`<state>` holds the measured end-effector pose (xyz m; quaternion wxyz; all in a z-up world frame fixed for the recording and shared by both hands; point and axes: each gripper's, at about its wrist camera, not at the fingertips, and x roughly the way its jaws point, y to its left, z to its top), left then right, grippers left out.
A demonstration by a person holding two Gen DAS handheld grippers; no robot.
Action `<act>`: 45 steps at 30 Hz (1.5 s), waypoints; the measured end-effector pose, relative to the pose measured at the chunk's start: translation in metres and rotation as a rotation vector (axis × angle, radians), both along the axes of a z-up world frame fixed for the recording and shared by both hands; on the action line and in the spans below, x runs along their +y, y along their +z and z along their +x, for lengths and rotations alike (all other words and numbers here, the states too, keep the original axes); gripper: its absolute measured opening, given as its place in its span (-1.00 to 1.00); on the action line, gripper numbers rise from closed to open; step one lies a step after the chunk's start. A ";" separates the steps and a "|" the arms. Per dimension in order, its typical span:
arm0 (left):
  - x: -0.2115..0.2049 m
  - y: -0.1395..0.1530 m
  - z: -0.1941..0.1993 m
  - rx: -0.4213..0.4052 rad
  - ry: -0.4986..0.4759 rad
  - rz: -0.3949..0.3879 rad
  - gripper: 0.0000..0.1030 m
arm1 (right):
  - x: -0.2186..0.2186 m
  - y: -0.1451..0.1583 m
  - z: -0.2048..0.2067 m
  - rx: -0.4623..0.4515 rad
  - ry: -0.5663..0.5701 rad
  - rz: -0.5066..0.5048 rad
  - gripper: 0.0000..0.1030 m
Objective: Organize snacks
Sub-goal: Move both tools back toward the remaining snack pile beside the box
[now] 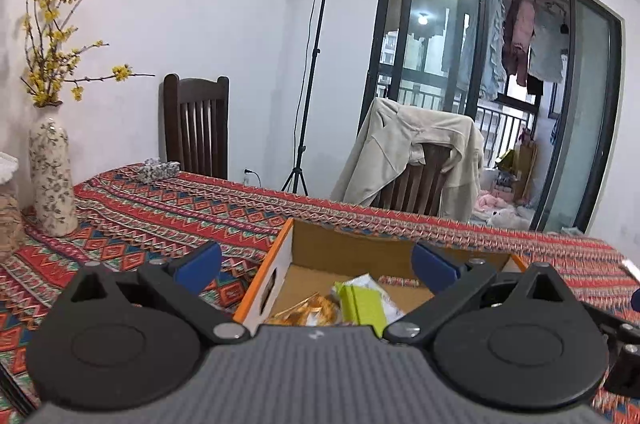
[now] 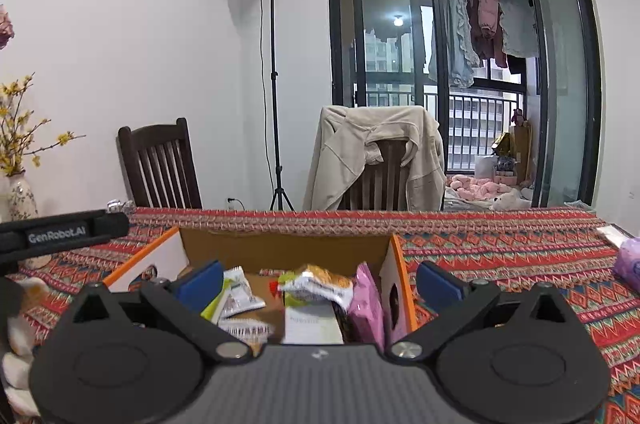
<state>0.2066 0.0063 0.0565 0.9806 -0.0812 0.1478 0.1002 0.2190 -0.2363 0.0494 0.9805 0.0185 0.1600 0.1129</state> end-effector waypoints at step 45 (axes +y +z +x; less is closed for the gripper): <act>0.060 -0.089 -0.068 0.216 -0.084 -0.139 1.00 | 0.062 -0.097 -0.031 0.337 0.069 -0.149 0.31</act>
